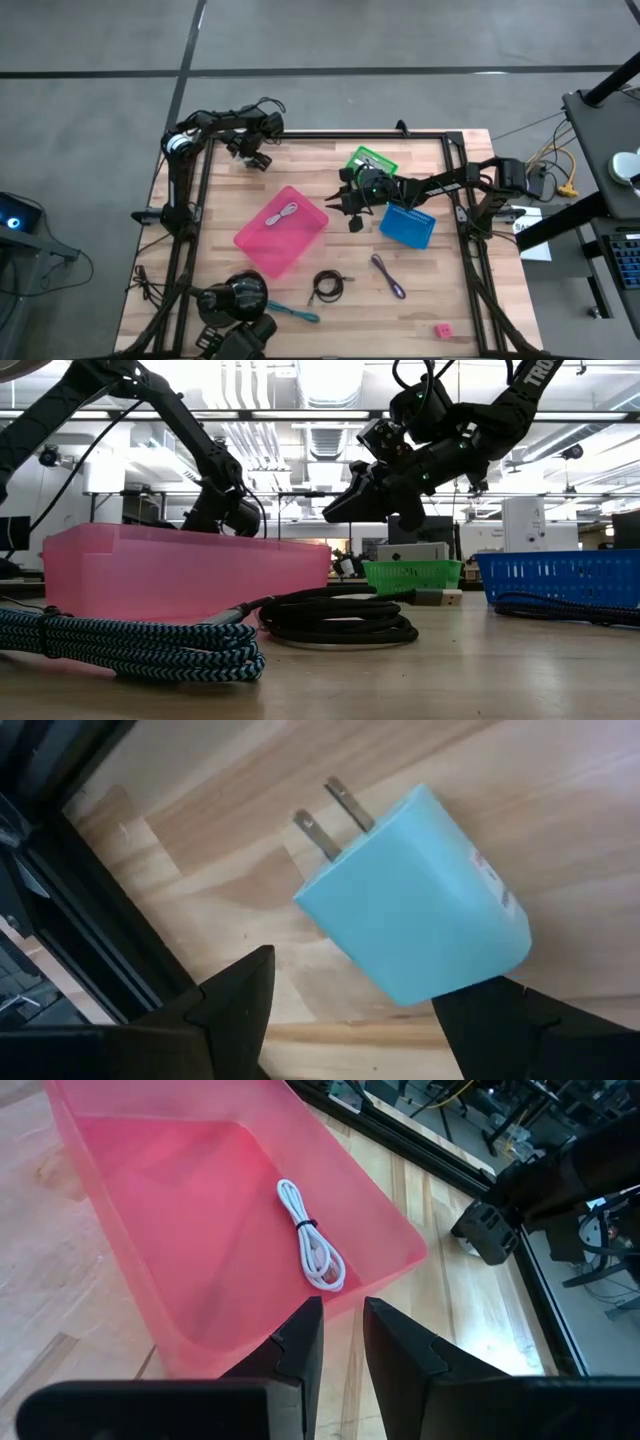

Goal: Pick and place items into bin
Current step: Put the top white charger adapter into the blue bin

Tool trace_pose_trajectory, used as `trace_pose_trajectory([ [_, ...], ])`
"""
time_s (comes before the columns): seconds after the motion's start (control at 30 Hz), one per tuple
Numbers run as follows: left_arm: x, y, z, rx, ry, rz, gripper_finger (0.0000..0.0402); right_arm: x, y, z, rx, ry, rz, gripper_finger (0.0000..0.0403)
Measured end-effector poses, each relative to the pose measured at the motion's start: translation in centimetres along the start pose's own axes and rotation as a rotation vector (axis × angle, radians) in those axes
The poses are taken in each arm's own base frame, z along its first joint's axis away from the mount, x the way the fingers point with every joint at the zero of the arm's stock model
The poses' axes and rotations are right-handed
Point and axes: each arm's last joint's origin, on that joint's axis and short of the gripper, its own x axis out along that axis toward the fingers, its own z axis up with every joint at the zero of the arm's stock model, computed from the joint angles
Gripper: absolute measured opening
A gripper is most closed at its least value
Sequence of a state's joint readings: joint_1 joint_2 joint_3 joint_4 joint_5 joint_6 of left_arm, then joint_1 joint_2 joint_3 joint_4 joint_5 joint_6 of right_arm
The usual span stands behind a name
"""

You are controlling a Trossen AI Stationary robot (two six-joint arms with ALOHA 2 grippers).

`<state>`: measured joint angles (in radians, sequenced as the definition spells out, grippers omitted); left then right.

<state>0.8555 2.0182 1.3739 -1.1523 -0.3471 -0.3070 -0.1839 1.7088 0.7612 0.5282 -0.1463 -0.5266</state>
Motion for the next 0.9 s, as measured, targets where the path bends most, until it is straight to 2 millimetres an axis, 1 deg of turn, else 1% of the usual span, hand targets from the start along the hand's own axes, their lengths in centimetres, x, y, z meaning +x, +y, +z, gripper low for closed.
trace_pose_trajectory([
  [0.23, -0.07, -0.12, 0.09, 0.002, -0.014, -0.003, 0.0244, 0.0, 0.0, 0.0, 0.0, 0.0, 0.0, 0.0063],
  [0.4, -0.11, -0.18, 0.16, 0.07, -0.024, -0.003, 0.0244, 0.0, 0.01, 0.0, 0.0, 0.0, 0.0, 0.0063],
  [0.6, -0.11, -0.17, 0.26, 0.087, -0.036, 0.008, 0.0244, 0.0, 0.01, 0.0, 0.001, 0.0, 0.0, 0.0063],
  [0.9, -0.29, -0.66, 0.37, 0.236, -0.068, 0.026, 0.0244, 0.0, 0.01, 0.0, 0.002, 0.0, 0.0, 0.0063],
])
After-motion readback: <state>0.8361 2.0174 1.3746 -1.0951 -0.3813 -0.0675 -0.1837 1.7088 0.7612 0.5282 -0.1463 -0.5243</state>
